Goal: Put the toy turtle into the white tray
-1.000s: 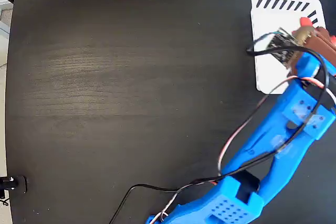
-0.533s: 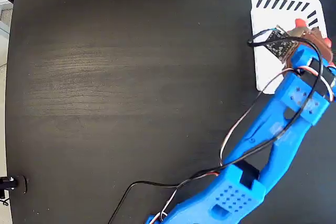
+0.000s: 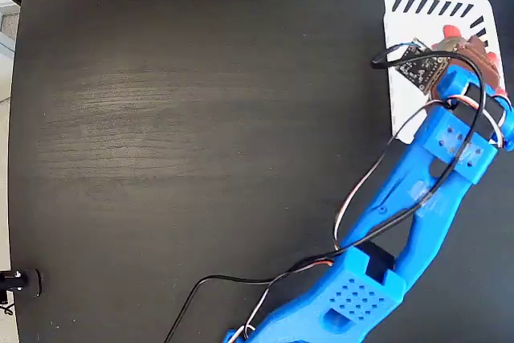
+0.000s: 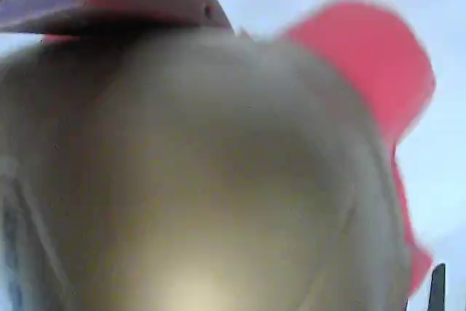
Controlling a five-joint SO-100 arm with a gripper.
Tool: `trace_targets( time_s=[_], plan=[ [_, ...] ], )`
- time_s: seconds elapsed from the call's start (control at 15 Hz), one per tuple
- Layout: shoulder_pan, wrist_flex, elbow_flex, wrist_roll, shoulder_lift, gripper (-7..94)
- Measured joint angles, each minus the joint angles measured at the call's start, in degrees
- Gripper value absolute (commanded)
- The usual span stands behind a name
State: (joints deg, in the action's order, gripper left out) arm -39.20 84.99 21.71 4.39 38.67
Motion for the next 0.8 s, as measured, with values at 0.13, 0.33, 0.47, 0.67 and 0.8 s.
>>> trace_targets(
  time_s=[0.13,0.33,0.47,0.67,0.8],
  plan=[
    [0.53,0.79,0.00,0.44,0.00,65],
    [0.88,0.79,0.09,0.44,0.00,65],
    [0.88,0.79,0.18,0.44,0.00,65],
    [0.88,0.79,0.18,-0.70,0.00,53],
    [1.05,0.79,1.23,-2.11,2.20,39]
  ],
)
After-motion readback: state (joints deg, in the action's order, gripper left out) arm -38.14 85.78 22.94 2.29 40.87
